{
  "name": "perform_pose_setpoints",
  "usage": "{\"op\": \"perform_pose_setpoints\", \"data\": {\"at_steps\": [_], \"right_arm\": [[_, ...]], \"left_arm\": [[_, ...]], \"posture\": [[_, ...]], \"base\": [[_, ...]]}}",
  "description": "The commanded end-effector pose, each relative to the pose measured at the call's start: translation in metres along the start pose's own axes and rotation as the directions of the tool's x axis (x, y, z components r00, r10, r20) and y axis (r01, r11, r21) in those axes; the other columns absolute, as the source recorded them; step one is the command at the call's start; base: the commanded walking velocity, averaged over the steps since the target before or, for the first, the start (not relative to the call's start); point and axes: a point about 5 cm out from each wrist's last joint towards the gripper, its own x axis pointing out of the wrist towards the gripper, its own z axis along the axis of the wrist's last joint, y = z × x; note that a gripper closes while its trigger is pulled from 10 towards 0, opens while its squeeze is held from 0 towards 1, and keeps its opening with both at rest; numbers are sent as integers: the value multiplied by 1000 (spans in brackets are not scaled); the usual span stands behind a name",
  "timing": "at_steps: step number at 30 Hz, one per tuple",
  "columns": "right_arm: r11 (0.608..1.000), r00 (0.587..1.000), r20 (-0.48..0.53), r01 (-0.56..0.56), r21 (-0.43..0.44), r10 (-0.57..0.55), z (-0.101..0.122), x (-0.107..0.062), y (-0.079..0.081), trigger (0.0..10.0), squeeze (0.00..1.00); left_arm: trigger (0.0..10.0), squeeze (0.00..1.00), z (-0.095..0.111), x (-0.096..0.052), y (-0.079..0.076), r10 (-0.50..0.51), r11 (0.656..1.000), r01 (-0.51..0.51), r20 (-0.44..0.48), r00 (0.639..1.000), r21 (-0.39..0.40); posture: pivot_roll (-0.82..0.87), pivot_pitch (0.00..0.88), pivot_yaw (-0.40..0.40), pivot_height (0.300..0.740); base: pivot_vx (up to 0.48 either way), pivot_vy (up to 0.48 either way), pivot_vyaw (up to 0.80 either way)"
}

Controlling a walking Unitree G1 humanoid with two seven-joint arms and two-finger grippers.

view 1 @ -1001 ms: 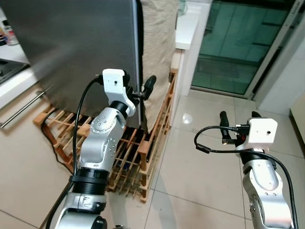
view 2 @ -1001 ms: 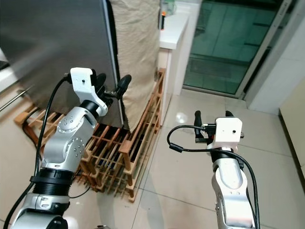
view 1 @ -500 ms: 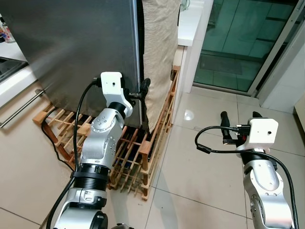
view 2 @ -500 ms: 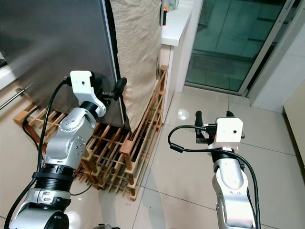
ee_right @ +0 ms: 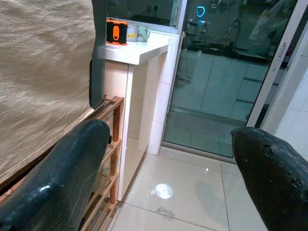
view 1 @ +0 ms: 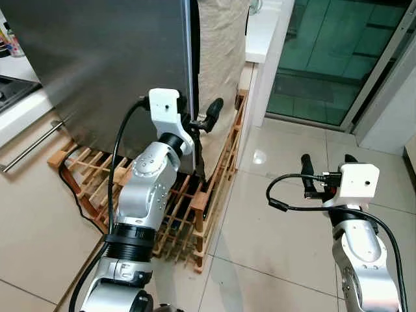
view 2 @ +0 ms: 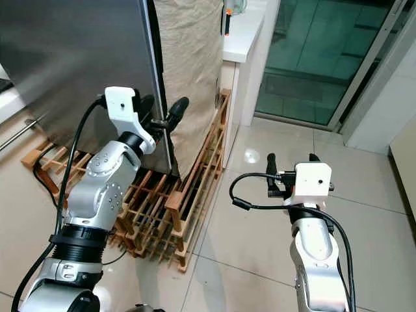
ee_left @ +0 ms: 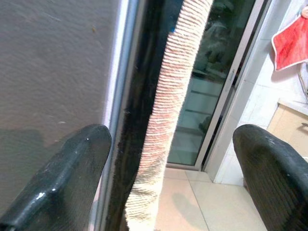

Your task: Restocking fridge

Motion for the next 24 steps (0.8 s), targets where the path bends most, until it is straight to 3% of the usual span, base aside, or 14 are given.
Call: {"op": "perform_pose_setpoints", "data": {"at_steps": [1, 7, 13, 20, 21, 24], "right_arm": [[1000, 1000, -5, 9, -8, -9, -1, -1, -2, 10000, 0], [1000, 1000, 4, 17, -13, -17, 1, -1, -4, 10000, 0], [1000, 1000, 2, 18, -14, -18, 1, -1, -4, 10000, 0], [1000, 1000, 4, 11, -14, -11, 2, 0, -2, 10000, 0], [1000, 1000, 3, 14, -17, -13, 2, 0, -3, 10000, 0], [999, 999, 9, 31, -18, -31, 3, 1, -5, 10000, 0]], "left_arm": [[10000, 0, 1, 3, -1, -5, 1000, 6, -18, 1000, 9], [10000, 0, -2, 8, 1, 35, 997, -38, -42, 999, -64], [10000, 0, 0, 12, -9, -20, 996, 17, -35, 999, -83], [10000, 0, 4, 26, -38, -209, 976, 207, -13, 978, -72], [10000, 0, 4, 31, -58, -310, 944, 307, -7, 951, -120], [10000, 0, 5, 33, -86, -418, 897, 412, -3, 909, -161]], "posture": [[-173, 1, 29, 740], [-183, 6, 24, 740], [-185, 9, 24, 740], [-189, 4, 23, 740], [-202, 0, 24, 740], [-211, 1, 27, 740]], "base": [[0, 0, 0], [0, 0, 0], [0, 0, 0], [0, 0, 0], [0, 0, 0], [0, 0, 0]]}}
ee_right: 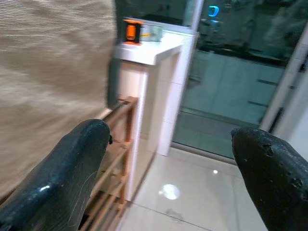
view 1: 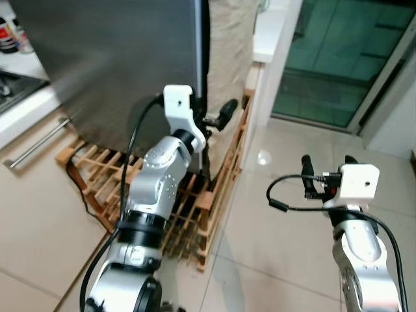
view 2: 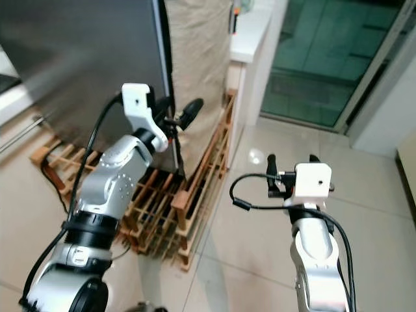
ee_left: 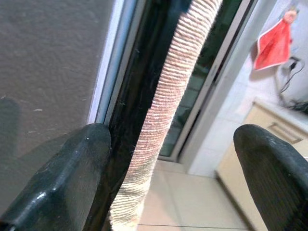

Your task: Restocking fridge

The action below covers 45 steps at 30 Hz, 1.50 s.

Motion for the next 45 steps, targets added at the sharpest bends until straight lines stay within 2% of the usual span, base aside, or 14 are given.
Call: {"op": "perform_pose_setpoints", "data": {"at_steps": [1, 6, 12, 16, 21, 24, 28, 29, 34, 37, 38, 40, 41, 45], "right_arm": [[999, 999, 19, 36, -15, -36, 5, 2, -5, 10000, 0], [993, 991, 72, 116, -1, -116, 19, 7, -17, 10000, 0], [988, 988, 32, 154, 15, -154, 12, 6, -27, 10000, 0], [991, 991, 20, 133, 14, -134, 9, 4, -21, 10000, 0], [994, 994, 27, 108, 6, -109, 10, 2, -14, 10000, 0], [994, 994, 20, 111, 15, -111, 9, 4, -13, 10000, 0], [995, 996, 0, 91, 40, -91, 5, 10, -10, 10000, 0], [995, 996, 0, 91, 40, -91, 5, 10, -10, 10000, 0], [997, 999, -13, 41, 59, -40, 1, 19, -1, 10000, 0], [997, 1000, -15, 22, 68, -22, 0, 25, 3, 10000, 0], [997, 1000, -17, -2, 81, 4, 1, 31, 8, 10000, 0], [996, 1000, -18, -15, 86, 16, 1, 34, 10, 10000, 0], [995, 998, -21, -53, 87, 55, 1, 41, 16, 10000, 0], [993, 997, -27, -68, 94, 70, 0, 44, 18, 10000, 0]], "left_arm": [[10000, 0, 2, 18, -63, -305, 952, 305, -11, 952, -2], [10000, 0, -5, 26, -94, -438, 897, 436, -10, 899, -75], [10000, 0, -1, 13, -141, -728, 664, 728, 76, 682, -168], [10000, 0, 4, 12, -149, -769, 606, 773, 110, 629, -186], [10000, 0, 11, 16, -125, -697, 692, 707, 124, 707, -143], [10000, 0, 10, 11, -89, -589, 801, 595, 86, 803, -68], [10000, 0, 5, -16, -26, -377, 926, 376, 53, 925, 26], [10000, 0, 5, -16, -26, -377, 926, 376, 53, 925, 26], [10000, 0, 13, -63, 37, -98, 992, 91, 78, 992, 82], [10000, 0, 19, -82, 61, 37, 997, -44, 117, 992, 61], [10000, 0, 22, -98, 79, 166, 983, -175, 146, 975, 50], [10000, 0, 23, -105, 86, 220, 972, -230, 157, 963, 49], [10000, 0, 22, -122, 96, 339, 932, -355, 177, 924, 68], [10000, 0, 17, -131, 88, 310, 944, -323, 156, 938, 67]], "posture": [[-223, 0, 36, 740], [-247, 0, 46, 740], [-264, 0, 42, 740], [-263, 0, 37, 740], [-261, 0, 38, 740], [-240, 0, 41, 740], [-196, 0, 34, 740], [-196, 0, 34, 740], [-134, 0, 17, 740], [-113, 0, 7, 740], [-76, 0, -14, 740], [-69, 0, -19, 740], [-49, 0, -30, 740], [-38, 0, -38, 740]], "base": [[0, 0, 0], [0, 0, 0], [0, 0, 0], [0, 0, 0], [0, 0, 0], [0, 0, 0], [0, 0, 0], [0, 0, 0], [0, 0, 0], [0, 0, 0], [0, 0, 788], [0, 0, 788], [0, 0, 756], [0, 0, 750]]}}
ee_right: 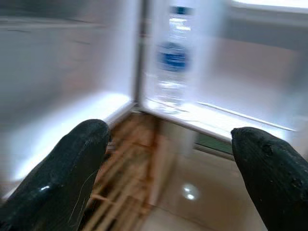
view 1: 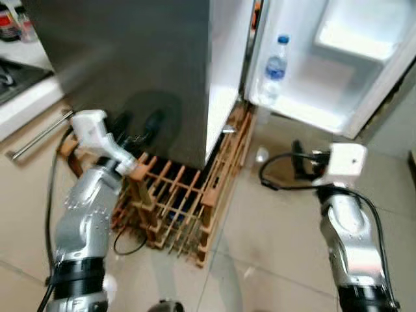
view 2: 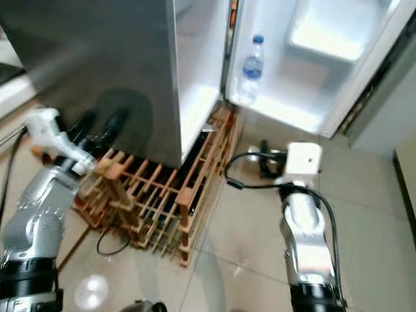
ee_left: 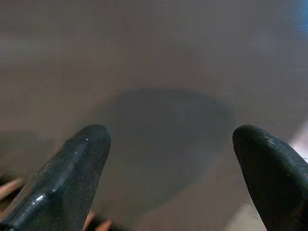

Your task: Restocking fridge

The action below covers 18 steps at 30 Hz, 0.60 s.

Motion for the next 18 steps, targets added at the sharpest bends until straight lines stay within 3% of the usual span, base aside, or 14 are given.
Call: {"op": "perform_pose_setpoints", "data": {"at_steps": [1, 6, 9, 11, 12, 15, 18], "right_arm": [[999, 999, -35, -12, 48, 14, -5, 5, -2, 10000, 0], [991, 993, -85, -70, 117, 80, -10, 13, 4, 10000, 0], [983, 991, -69, -107, 149, 118, -4, 19, 14, 10000, 0], [984, 992, -62, -103, 143, 113, -2, 20, 13, 10000, 0], [988, 994, -51, -93, 125, 101, 0, 20, 9, 10000, 0], [990, 995, -43, -84, 115, 89, 1, 21, 5, 10000, 0], [995, 999, -35, -24, 94, 28, 1, 22, -6, 10000, 0]], "left_arm": [[10000, 0, 1, -7, -19, -93, 995, 93, -6, 996, 21], [10000, 0, -9, -14, -29, -86, 995, 88, -31, 996, 49], [10000, 0, -19, -3, -24, 41, 998, -37, -62, 997, 57], [10000, 0, -18, 0, -23, 97, 993, -93, -50, 994, 77], [10000, 0, -17, 0, -21, 166, 979, -158, -47, 985, 131], [10000, 0, -18, -2, -20, 205, 968, -196, -49, 978, 154], [10000, 0, -27, -6, -17, 278, 942, -256, -77, 958, 217]], "posture": [[-30, 0, -44, 740], [-29, 0, -47, 740], [-41, 0, -45, 740], [-56, 0, -33, 740], [-56, 0, -28, 740], [-56, 0, -22, 740], [-66, 0, -24, 740]], "base": [[0, 0, 744], [0, 0, 693], [0, 0, 667], [0, 0, 663], [0, 0, 663], [0, 0, 663], [0, -480, 663]]}}
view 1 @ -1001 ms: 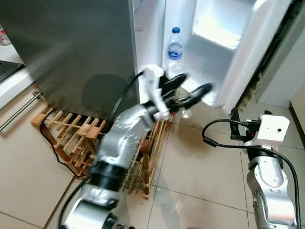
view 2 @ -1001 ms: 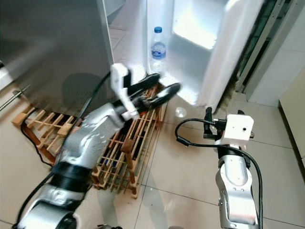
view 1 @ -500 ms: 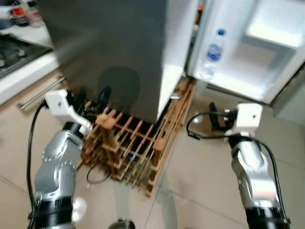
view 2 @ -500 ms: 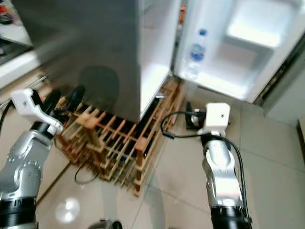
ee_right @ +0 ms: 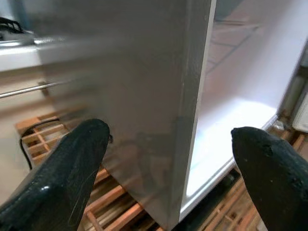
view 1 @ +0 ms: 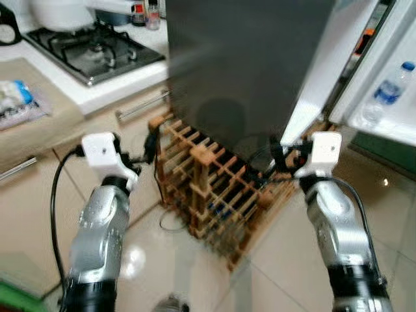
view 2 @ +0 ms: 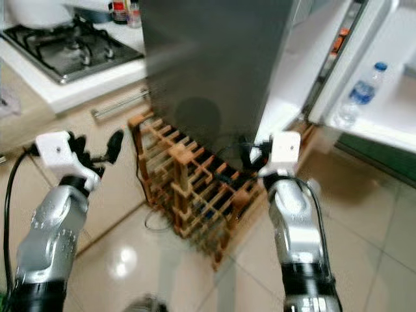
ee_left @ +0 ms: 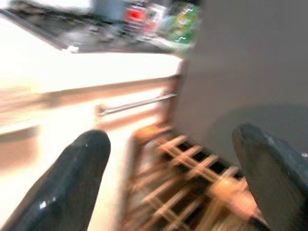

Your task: Restocking fridge

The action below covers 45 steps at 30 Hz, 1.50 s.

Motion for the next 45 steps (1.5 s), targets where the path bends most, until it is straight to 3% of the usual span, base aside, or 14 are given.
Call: {"op": "perform_pose_setpoints", "data": {"at_steps": [1, 4, 6, 8, 13, 20, 24, 34, 45], "right_arm": [[998, 998, 35, 56, -13, -56, 8, 1, -13, 10000, 0], [999, 999, 38, 24, -43, -22, 11, 1, -12, 10000, 0], [998, 999, 32, -5, -55, 6, 11, -1, -11, 10000, 0], [999, 1000, 23, -11, -52, 12, 8, -2, -11, 10000, 0], [999, 999, -8, -33, -28, 33, -1, -4, -6, 10000, 0], [995, 995, -13, -99, -18, 99, -2, 0, 7, 10000, 0], [995, 995, -4, -100, -2, 100, -4, 1, 10, 10000, 0], [992, 993, -2, -116, 54, 117, -11, -4, 22, 10000, 0], [992, 993, 5, -116, 39, 116, -9, -4, 18, 10000, 0]], "left_arm": [[10000, 0, -6, 1, -6, 22, 999, -20, -37, 999, 46], [10000, 0, -11, 2, -9, 63, 995, -58, -59, 996, 85], [10000, 0, -8, 4, -11, 103, 980, -94, -40, 994, 174], [10000, 0, -6, 4, -13, 107, 974, -101, -16, 994, 203], [10000, 0, 0, 1, -16, 109, 971, -112, 27, 994, 213], [10000, 0, 16, 15, -28, 58, 969, -77, 91, 994, 233], [10000, 0, 9, 20, -26, 64, 969, -71, 37, 997, 236], [10000, 0, 14, 27, -28, 36, 971, -45, 43, 998, 235], [10000, 0, 12, 26, -28, 14, 978, -21, 35, 999, 209]], "posture": [[-74, 0, -29, 740], [-86, 0, -34, 740], [-86, 0, -42, 740], [-83, 0, -43, 740], [-65, 0, -62, 740], [-55, 0, -63, 740], [-46, 0, -32, 740], [-57, 0, 11, 740], [-55, 0, 7, 740]], "base": [[0, -480, 663], [0, -480, 663], [0, -366, 663], [0, -126, 663], [0, 0, 663], [0, 0, 661], [0, 0, 661], [0, 0, 662], [0, 0, 659]]}}
